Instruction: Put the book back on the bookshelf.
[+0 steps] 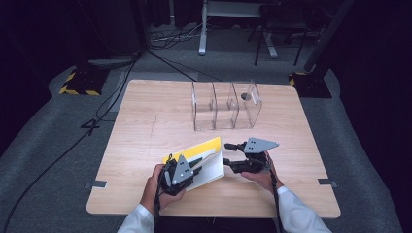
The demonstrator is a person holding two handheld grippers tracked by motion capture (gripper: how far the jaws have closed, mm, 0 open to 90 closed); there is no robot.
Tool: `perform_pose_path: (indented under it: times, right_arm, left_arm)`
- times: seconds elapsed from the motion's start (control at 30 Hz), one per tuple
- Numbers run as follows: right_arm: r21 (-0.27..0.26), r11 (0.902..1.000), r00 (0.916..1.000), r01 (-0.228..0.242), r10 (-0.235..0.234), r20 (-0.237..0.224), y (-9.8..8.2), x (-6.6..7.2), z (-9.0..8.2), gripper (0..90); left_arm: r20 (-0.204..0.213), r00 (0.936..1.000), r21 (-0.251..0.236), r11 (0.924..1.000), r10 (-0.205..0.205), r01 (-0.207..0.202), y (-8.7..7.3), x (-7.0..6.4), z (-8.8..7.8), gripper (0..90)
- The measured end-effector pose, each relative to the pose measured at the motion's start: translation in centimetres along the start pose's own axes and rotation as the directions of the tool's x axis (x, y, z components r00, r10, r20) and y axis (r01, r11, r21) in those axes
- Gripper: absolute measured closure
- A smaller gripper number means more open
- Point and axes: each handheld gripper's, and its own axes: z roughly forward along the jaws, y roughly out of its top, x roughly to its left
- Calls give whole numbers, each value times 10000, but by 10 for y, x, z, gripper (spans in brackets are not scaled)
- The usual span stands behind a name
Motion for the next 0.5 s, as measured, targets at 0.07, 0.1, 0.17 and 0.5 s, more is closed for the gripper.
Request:
perform_pose_path:
  times: [0.07, 0.1, 0.17, 0.5]
  right_arm:
    - [11, 9996, 9993, -297, 296, 245, 0, -2, 2, 407]
    - [11, 9996, 9993, -297, 296, 245, 0, -2, 2, 407]
    - [171, 9977, 9969, -655, 647, 445, -2, -6, 6, 408]
    - [-295, 9983, 9980, -512, 522, 348, 11, 2, 13, 447]
  left_arm:
    - [145, 9999, -16, 10000, -70, 70, -2, 1, -2, 791]
    - [145, 9999, -16, 10000, -70, 70, -2, 1, -2, 792]
    - [245, 9995, -49, 9998, -209, 210, -4, 0, -3, 793]
    - [241, 9967, -423, 9960, -777, 787, -15, 2, -16, 756]
